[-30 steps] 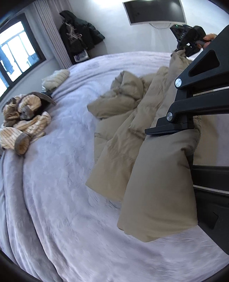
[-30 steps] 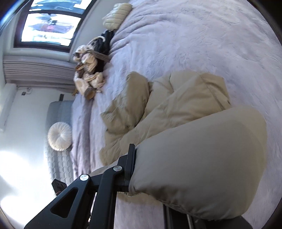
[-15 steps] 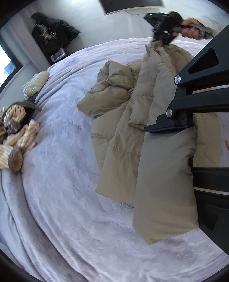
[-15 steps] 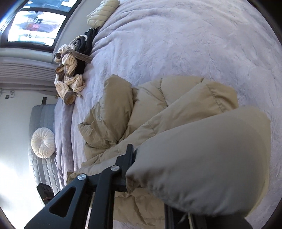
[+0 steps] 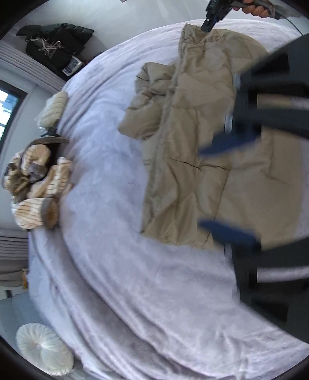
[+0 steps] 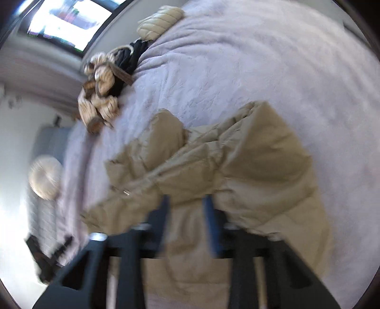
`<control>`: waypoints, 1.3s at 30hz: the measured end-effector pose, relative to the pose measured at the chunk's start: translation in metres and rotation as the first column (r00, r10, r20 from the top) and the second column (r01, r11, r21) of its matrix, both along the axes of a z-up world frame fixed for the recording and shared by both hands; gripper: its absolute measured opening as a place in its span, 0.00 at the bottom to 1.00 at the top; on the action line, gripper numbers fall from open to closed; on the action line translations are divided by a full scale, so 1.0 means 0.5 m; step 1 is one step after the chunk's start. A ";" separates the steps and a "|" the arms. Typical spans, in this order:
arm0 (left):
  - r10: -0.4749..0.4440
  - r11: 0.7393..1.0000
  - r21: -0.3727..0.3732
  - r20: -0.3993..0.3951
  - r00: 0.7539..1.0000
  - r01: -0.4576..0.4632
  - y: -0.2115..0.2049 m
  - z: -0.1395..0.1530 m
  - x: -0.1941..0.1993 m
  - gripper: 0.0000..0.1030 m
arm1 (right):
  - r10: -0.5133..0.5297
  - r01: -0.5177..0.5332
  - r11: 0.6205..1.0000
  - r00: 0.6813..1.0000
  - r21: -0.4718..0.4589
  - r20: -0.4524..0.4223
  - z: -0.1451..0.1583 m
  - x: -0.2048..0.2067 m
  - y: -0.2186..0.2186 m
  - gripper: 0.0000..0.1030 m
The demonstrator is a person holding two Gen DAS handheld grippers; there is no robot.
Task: Fold large clothes
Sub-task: 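Open both grippers and lift them off the folded coat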
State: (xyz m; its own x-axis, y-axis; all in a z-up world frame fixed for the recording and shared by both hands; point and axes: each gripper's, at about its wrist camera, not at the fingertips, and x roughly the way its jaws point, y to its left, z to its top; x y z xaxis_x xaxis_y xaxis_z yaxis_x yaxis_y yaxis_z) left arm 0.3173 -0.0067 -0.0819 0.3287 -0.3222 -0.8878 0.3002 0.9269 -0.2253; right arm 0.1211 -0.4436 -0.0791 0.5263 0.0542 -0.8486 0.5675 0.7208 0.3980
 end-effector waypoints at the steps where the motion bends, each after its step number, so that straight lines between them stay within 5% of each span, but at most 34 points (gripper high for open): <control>1: 0.007 1.000 0.007 -0.014 1.000 -0.007 0.001 -0.018 0.010 0.21 | 0.012 -0.013 0.999 1.000 -0.048 -0.015 0.004 -0.003 0.002 0.12; 4: 0.033 0.999 -0.006 -0.010 0.999 -0.033 -0.002 -0.057 0.042 0.21 | 0.012 -0.025 0.984 0.997 -0.176 -0.073 0.002 -0.007 -0.018 0.11; 10: 0.065 0.995 0.082 -0.053 0.997 -0.060 -0.046 -0.160 0.105 0.21 | -0.042 0.017 0.984 0.990 -0.177 -0.138 -0.081 0.025 -0.093 0.10; 20: 0.060 0.981 0.187 -0.088 0.994 -0.043 -0.102 -0.221 0.183 0.21 | -0.107 0.083 0.990 0.970 -0.115 -0.218 -0.173 0.083 -0.172 0.02; 27: 0.157 0.980 0.130 -0.062 0.986 -0.148 -0.071 -0.175 0.184 0.21 | -0.162 0.143 0.984 0.966 -0.103 -0.202 -0.155 0.073 -0.174 0.02; 39: 0.092 0.987 0.133 -0.034 0.995 -0.087 -0.008 -0.092 0.028 0.21 | -0.150 0.149 0.989 0.985 -0.021 -0.088 -0.066 -0.029 -0.073 0.07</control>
State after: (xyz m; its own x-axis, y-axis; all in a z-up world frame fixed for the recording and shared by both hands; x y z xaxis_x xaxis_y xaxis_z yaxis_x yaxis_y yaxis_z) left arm 0.3314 -0.0109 -0.1279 0.3145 -0.1727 -0.9334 0.2076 0.9720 -0.1099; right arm 0.1064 -0.4799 -0.1120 0.4501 -0.0325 -0.8924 0.7020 0.6305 0.3312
